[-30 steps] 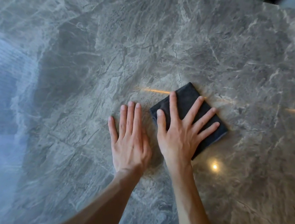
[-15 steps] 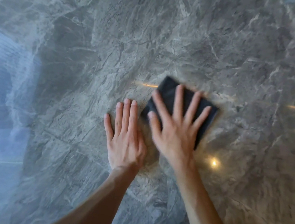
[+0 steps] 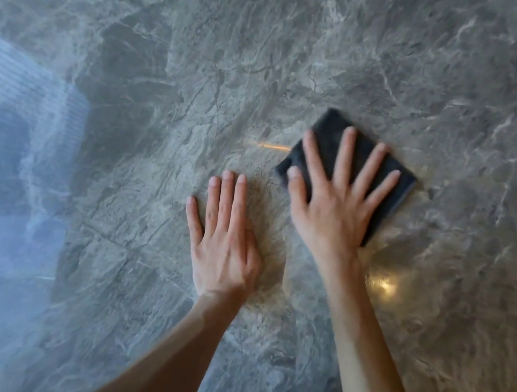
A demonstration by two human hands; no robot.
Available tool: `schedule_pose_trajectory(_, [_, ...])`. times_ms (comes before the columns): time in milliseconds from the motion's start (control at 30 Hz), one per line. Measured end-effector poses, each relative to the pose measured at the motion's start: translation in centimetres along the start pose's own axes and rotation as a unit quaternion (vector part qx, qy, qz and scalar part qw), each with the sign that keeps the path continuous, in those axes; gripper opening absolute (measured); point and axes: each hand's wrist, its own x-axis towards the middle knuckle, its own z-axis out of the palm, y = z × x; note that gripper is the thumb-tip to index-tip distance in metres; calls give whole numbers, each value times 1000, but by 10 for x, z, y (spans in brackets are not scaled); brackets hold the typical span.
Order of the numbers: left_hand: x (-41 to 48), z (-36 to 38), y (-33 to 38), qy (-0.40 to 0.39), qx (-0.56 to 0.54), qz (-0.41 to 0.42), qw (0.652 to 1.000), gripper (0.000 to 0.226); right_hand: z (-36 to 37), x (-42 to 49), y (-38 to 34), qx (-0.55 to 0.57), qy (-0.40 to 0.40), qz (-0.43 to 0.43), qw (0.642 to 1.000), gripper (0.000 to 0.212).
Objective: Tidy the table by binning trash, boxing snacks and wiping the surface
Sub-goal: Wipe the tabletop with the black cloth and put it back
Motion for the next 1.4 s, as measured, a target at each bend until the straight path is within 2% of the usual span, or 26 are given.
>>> schedule_pose_trajectory(100, [-1, -1, 1, -2, -3, 4, 1000, 63, -2, -55, 12, 5, -10, -109, 994, 56])
schedule_pose_trajectory(167, [0, -1, 2, 2, -2, 4, 1000, 63, -5, -93, 37, -3, -30, -117, 993, 58])
schedule_pose_trajectory(300, [1, 1, 0, 11, 1, 3, 1000, 65, -8, -93, 68, -42, -43, -24, 998, 58])
schedule_pose_trajectory(400, [2, 1, -3, 13, 0, 1, 1000, 67, -4, -42, 49, -19, -20, 62, 998, 56])
schedule_pose_trajectory(467, [0, 1, 0, 6, 0, 5, 1000, 67, -1, -14, 31, 7, -10, 84, 996, 55])
schedule_pose_trajectory(533, [-2, 0, 3, -5, -2, 6, 1000, 65, -3, -15, 12, 13, -10, 44, 999, 55])
schedule_pose_trajectory(600, [-2, -2, 4, -13, 0, 9, 1000, 63, -5, -43, 1, 13, -13, -39, 999, 54])
schedule_pose_trajectory(700, [0, -4, 3, -12, 13, 13, 1000, 64, -8, -91, 22, 16, -40, -109, 993, 54])
schedule_pose_trajectory(767, [1, -5, 2, -7, 12, 7, 1000, 65, -9, -99, 55, -14, -39, -78, 996, 54])
schedule_pose_trajectory(833, [1, -4, 1, -2, 16, 4, 1000, 66, -8, -80, 77, -37, -29, 3, 999, 53])
schedule_pose_trajectory(900, [1, -4, 0, -4, 20, 3, 1000, 66, -5, -41, 72, -30, -12, 102, 994, 52])
schedule_pose_trajectory(967, [2, -3, 0, -6, 19, 4, 1000, 66, -4, -2, 46, 4, -3, 148, 989, 52])
schedule_pose_trajectory(1033, [2, -3, 1, -8, 18, 7, 1000, 65, -1, 10, 17, 19, -6, 94, 995, 52])
schedule_pose_trajectory(1100, [0, -2, 2, -10, 19, 10, 1000, 64, 0, -18, -1, 16, -5, -24, 1000, 52])
schedule_pose_trajectory(1167, [-1, -2, 1, -13, 26, 14, 999, 63, -3, -64, 4, 20, -35, -125, 991, 53])
schedule_pose_trajectory(1233, [1, -1, 0, -11, 28, 13, 999, 65, -7, -95, 33, -1, -62, -162, 985, 54])
schedule_pose_trajectory(1300, [2, -2, -1, -8, 25, 8, 1000, 68, -10, -93, 69, -29, -68, -121, 990, 54])
schedule_pose_trajectory(1400, [2, -1, -1, -7, 23, 7, 1000, 70, -9, -44, 84, -36, -34, 46, 998, 51])
